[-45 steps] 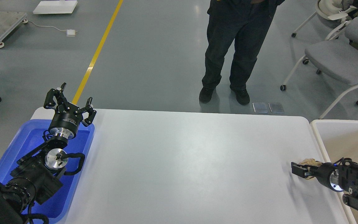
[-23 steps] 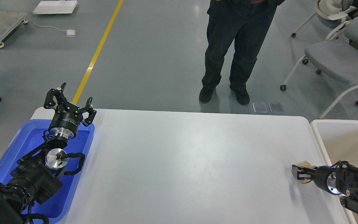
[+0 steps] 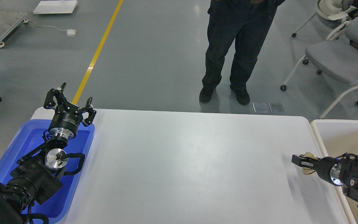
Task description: Tidy desktop
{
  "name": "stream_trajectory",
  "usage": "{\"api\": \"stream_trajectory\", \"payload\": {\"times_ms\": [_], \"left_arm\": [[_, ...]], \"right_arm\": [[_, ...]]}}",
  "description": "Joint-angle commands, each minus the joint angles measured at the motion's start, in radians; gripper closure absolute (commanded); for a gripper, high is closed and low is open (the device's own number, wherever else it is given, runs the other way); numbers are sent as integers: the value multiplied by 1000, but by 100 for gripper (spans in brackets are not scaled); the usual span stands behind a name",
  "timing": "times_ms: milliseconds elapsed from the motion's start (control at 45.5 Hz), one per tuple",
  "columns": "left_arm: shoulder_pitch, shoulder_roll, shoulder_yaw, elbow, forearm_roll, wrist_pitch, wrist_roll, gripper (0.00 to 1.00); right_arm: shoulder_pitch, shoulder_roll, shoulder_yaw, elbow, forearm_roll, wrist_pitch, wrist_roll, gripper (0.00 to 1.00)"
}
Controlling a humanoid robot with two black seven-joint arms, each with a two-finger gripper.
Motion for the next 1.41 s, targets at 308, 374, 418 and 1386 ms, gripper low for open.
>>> {"api": "stream_trajectory", "payload": {"times_ms": [308, 374, 418, 1386], "left_arm": [[0, 0, 0, -1, 0, 0, 0, 0], [0, 0, 0, 1, 0, 0, 0, 0], [0, 0, 0, -1, 0, -2, 0, 0], [0, 0, 0, 1, 0, 0, 0, 0]], "right_arm": [[235, -267, 49, 167, 91, 190, 64, 100], [269, -297, 49, 184, 91, 203, 64, 100], [291, -313, 49, 187, 91, 214, 64, 100], [173, -292, 135, -221, 658, 328, -128, 100]]}}
